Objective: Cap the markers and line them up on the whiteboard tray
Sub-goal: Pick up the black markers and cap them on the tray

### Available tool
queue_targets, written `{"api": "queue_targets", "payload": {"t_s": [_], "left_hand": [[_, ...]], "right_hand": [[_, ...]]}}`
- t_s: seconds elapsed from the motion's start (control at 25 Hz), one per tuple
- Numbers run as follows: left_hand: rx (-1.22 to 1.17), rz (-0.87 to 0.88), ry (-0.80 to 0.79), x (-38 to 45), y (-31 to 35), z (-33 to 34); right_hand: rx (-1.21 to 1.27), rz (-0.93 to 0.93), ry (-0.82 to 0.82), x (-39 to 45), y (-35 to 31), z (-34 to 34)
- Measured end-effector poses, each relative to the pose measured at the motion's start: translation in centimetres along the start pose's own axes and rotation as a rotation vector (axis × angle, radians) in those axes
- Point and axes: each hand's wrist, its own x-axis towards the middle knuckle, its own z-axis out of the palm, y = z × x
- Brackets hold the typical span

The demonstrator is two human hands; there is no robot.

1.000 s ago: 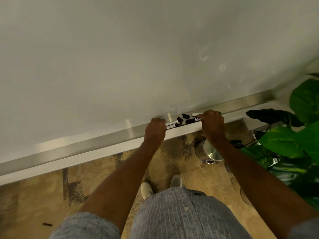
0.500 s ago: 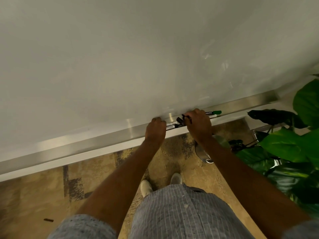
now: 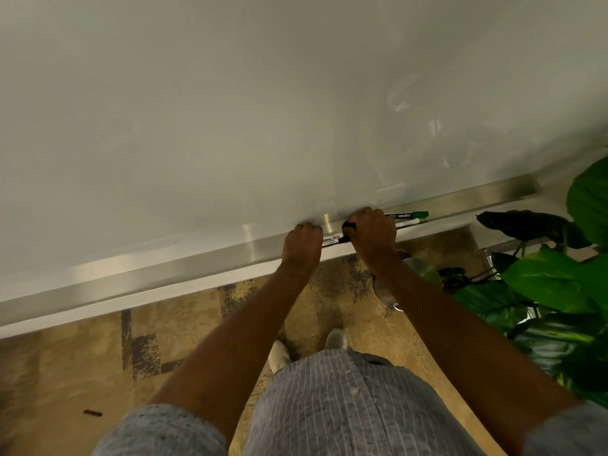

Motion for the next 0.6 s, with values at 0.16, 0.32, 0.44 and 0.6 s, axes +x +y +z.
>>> {"api": "queue_targets", "payload": {"t_s": [0.16, 0.32, 0.44, 0.6], "left_hand": [[-0.096, 0.035, 0.072, -0.5, -0.9, -0.2], [-0.406, -0.050, 0.185, -2.2, -2.0, -1.1], [-0.894, -0.258, 0.223, -4.1, -3.1, -1.4], [-1.753, -0.579, 0.151, -6.3, -4.6, -1.6]], "right_hand": [[0.219, 0.005, 0.017, -0.7, -0.1, -0.2], [0.811, 0.174, -0.003, -2.2, -1.5, -1.2], [1.066, 0.331, -0.013, -3.5, -2.8, -1.7], [1.396, 0.549, -0.148, -5.3, -4.7, -1.8]]}}
